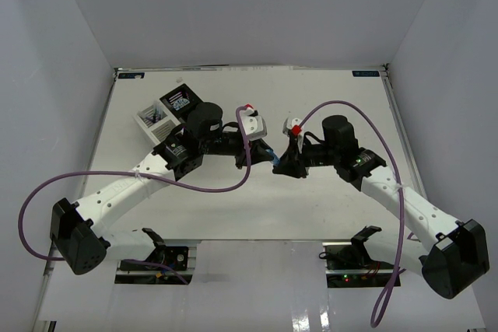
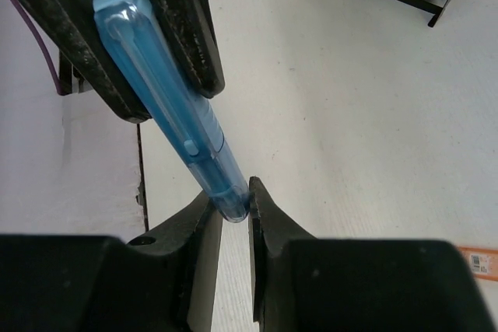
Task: Sort the stationery into containers
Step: Close the pen cap on the pen.
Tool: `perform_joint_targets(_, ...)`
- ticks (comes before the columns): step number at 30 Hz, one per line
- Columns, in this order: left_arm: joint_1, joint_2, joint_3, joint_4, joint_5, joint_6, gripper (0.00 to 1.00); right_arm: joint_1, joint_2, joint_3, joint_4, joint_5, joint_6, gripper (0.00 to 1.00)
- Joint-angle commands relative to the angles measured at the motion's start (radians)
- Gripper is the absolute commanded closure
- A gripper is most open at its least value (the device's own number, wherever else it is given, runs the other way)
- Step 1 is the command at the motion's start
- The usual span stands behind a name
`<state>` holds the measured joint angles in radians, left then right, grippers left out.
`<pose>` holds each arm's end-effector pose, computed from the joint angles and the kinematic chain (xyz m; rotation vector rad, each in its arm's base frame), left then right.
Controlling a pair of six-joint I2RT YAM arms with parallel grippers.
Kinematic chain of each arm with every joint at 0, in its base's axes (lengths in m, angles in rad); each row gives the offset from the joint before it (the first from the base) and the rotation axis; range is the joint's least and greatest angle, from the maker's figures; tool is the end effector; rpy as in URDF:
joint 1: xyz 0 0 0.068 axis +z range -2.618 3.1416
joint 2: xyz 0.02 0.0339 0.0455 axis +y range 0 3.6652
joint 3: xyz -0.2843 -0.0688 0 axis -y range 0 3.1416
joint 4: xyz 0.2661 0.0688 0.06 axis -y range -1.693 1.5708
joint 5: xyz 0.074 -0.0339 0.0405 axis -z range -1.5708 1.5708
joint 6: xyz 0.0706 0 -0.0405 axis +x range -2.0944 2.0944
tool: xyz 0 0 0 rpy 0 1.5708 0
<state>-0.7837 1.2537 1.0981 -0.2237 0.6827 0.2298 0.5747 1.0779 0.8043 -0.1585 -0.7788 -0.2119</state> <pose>0.1975 -0.2597 0.3540 1.3525 1.4721 -1.0244 0.2003 0.1888 0.2978 -1.2151 1.5979 1.0079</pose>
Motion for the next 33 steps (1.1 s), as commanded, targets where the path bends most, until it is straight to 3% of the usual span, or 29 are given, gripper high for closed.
perform_joint_targets(1,-0.034,0.058,-0.078,-0.192,-0.006,0.013,1.0,0.001,-0.078,0.136,0.335,-0.08,0.065,0.92)
perform_joint_targets(10,-0.038,0.082,-0.078,-0.197,0.023,0.006,1.0,-0.004,-0.062,0.138,0.419,-0.106,0.126,0.92)
perform_joint_targets(16,-0.035,0.05,-0.037,-0.192,-0.058,-0.023,1.0,-0.006,-0.062,0.092,0.401,-0.134,0.1,0.92)
perform_joint_targets(21,-0.034,0.03,0.0,-0.175,-0.133,-0.049,1.0,-0.006,-0.078,0.029,0.384,-0.145,0.071,0.83)
perform_joint_targets(22,-0.032,0.032,0.005,-0.174,-0.138,-0.052,1.0,-0.006,-0.079,0.013,0.381,-0.142,0.06,0.81)
perform_joint_targets(28,-0.011,0.016,0.023,-0.17,-0.14,-0.058,1.0,-0.006,-0.101,-0.023,0.332,-0.076,0.029,0.39)
perform_joint_targets(33,0.027,-0.036,-0.007,-0.167,-0.189,-0.066,1.0,-0.006,-0.125,-0.082,0.288,-0.013,0.0,0.19)
